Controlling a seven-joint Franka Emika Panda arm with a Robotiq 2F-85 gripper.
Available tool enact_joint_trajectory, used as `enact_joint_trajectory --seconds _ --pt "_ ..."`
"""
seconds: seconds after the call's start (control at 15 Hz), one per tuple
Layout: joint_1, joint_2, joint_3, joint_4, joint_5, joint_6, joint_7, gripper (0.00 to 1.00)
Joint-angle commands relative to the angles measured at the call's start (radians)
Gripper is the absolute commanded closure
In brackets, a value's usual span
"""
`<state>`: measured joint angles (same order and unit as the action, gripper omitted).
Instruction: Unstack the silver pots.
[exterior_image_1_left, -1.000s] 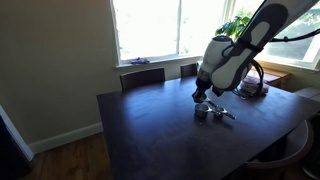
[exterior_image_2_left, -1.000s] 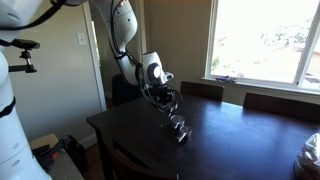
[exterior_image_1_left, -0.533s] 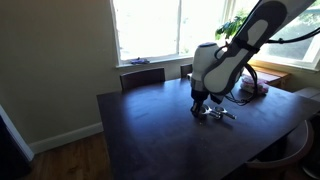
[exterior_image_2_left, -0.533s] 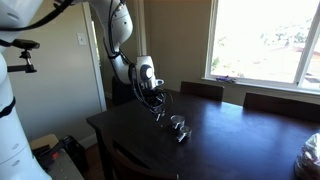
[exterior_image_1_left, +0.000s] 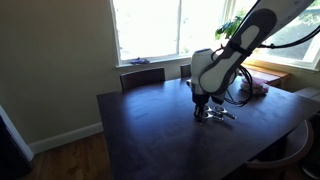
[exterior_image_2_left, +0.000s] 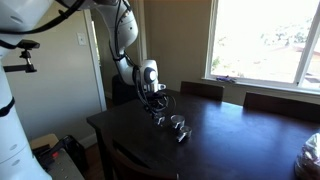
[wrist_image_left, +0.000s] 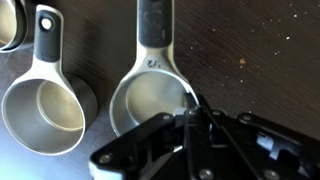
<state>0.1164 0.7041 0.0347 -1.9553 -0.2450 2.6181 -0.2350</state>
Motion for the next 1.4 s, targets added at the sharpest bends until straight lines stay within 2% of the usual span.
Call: enact_joint_trajectory --seconds 0.0,0.73,1.33 --pt "-0.024 0.040 0.006 0.067 -0.009 -0.040 -0.032 0.99" --pt "-0.039 0.176 0.030 0.274 -0.026 -0.055 -0.168 0.99" --pt "-0.034 0.219 0.027 0.309 -0.038 -0.046 -0.197 0.99"
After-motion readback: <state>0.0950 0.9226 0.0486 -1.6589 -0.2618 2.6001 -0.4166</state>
